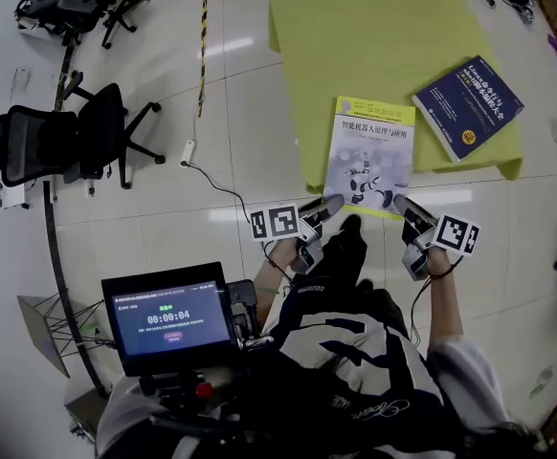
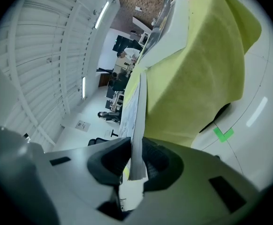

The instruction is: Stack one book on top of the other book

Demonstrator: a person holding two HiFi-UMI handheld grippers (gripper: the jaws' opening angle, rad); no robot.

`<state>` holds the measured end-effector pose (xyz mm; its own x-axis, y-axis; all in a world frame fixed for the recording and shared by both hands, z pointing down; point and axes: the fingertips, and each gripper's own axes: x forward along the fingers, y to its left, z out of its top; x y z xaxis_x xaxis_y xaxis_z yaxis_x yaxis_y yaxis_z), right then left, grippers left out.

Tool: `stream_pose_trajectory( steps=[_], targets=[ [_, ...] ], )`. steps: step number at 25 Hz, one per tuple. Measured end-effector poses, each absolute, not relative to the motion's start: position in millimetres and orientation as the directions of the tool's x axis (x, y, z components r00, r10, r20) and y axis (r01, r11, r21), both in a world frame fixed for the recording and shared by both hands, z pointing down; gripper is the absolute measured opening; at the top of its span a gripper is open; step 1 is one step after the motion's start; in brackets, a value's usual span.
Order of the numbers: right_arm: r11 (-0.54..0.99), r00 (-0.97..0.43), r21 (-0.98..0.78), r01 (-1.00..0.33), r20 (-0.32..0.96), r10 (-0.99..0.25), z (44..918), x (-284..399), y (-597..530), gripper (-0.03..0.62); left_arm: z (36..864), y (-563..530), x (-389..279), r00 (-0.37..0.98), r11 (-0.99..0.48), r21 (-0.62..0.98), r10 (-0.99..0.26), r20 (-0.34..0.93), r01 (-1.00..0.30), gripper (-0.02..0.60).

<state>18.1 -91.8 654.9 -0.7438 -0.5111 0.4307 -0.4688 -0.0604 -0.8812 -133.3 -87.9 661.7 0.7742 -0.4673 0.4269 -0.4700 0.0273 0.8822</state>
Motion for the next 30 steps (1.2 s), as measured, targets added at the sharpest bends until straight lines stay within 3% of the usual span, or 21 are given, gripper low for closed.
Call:
stream_pose_trajectory(
  steps=[4, 8, 15, 21, 30],
  targets=[
    [-0.051, -0.756, -0.89, -0.454, 0.415, -0.506, 651.2, 25.7, -67.6, 0.072, 659.4, -75.8, -137.7, 0.788, 0.014, 0.89, -0.459, 0.41, -0.455, 0.216],
    [-0.067, -0.747, -0.877, -0.477, 0.444, -0.494, 644.0, 48.6, -5.8, 0.072, 648.6, -37.2, -114.0, 0.828, -0.104, 0.875, -0.393, 0.4, -0.472, 0.216],
    [-0.069, -0.747, -0.87, -0.488, 0.457, -0.483, 643.1, 48.6, -1.4, 0.072, 656.0, -79.6, -82.7, 0.85, -0.106, 0.886, -0.353, 0.391, -0.452, 0.215],
    [0.008, -0.719, -0.83, -0.558, 0.479, -0.503, 632.1, 49.4, -3.4, 0.072, 649.3, -75.6, -79.9, 0.786, -0.242, 0.757, -0.323, 0.527, -0.607, 0.168],
    [0.065, -0.709, -0.821, -0.566, 0.446, -0.546, 587.0, 37.4, 7.2, 0.075, 597.3, -66.5, -83.2, 0.768, -0.386, 0.665, -0.342, 0.541, -0.64, 0.153]
  ],
)
